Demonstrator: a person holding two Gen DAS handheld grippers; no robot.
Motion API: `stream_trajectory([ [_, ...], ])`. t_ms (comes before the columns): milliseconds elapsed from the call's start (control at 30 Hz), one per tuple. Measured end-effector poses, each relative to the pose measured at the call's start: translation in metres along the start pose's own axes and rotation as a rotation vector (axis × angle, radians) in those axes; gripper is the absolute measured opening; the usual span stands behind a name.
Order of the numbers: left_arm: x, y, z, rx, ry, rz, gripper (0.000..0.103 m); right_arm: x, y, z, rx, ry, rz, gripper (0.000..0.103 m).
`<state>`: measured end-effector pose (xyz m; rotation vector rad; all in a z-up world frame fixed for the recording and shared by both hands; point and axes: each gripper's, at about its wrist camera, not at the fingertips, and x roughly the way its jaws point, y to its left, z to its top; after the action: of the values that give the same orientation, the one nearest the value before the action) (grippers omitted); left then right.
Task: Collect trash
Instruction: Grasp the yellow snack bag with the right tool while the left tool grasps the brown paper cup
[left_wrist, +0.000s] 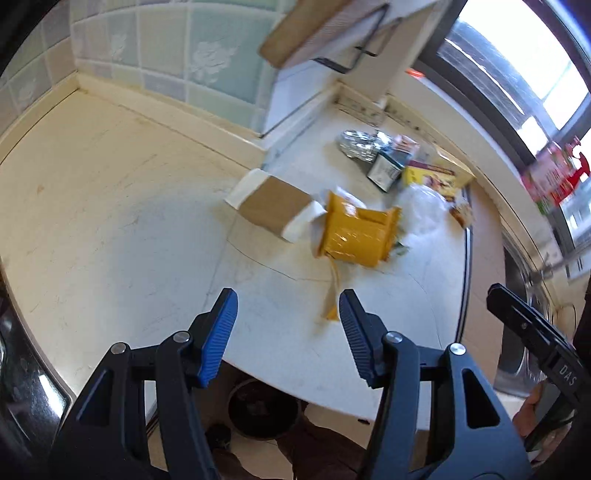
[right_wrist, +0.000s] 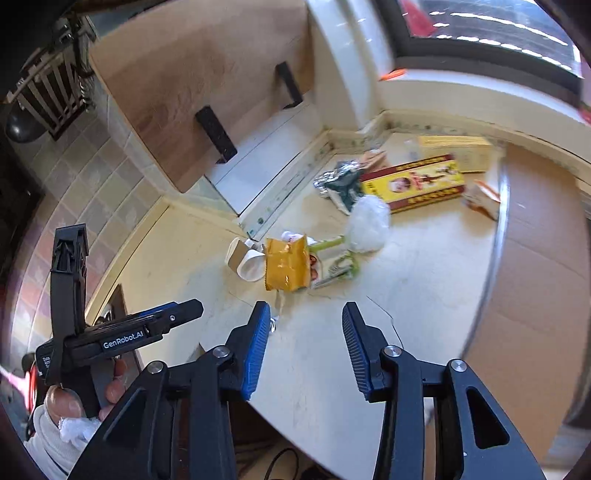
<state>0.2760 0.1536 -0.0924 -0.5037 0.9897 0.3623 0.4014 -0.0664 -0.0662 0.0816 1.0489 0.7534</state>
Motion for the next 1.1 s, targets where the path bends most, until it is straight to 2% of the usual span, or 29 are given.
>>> stream_trajectory([
  [100, 0.009, 0.006, 0.006, -0.04, -0.002, 0.035, 0.054, 0.039, -0.004, 0.02, -0.028, 0.044, 0.045, 0.055],
  [233, 0.02, 0.014, 0.013, -0.102, -0.002, 0.05, 0.055, 0.092, -0.003, 0.038, -0.057, 0.103, 0.083, 0.055],
  [400, 0.029, 0.013, 0.023, -0.144, -0.008, 0.048, 0.056, 0.137, 0.001, 0.05, -0.087, 0.149, 0.097, 0.054],
  [467, 0.034, 0.01, 0.027, -0.147, -0.009, 0.047, 0.056, 0.147, 0.004, 0.051, -0.102, 0.15, 0.106, 0.047],
  [533, 0.037, 0.006, 0.031, -0.151, -0.012, 0.045, 0.056, 0.155, 0.007, 0.052, -0.132, 0.165, 0.113, 0.026],
  [600, 0.04, 0.003, 0.035, -0.155, -0.013, 0.037, 0.056, 0.158, 0.008, 0.051, -0.162, 0.166, 0.118, 0.017],
  [733, 0.044, -0.003, 0.042, -0.169, -0.027, 0.023, 0.056, 0.141, 0.005, 0.053, -0.184, 0.123, 0.143, 0.013],
  [967, 0.06, -0.004, 0.054, -0.246, -0.034, 0.025, 0.056, 0.097, -0.015, 0.075, -0.163, -0.027, 0.088, 0.011],
  [1100, 0.071, -0.004, 0.058, -0.313, -0.027, -0.006, 0.056, 0.098, -0.026, 0.081, -0.134, -0.009, 0.082, 0.011],
])
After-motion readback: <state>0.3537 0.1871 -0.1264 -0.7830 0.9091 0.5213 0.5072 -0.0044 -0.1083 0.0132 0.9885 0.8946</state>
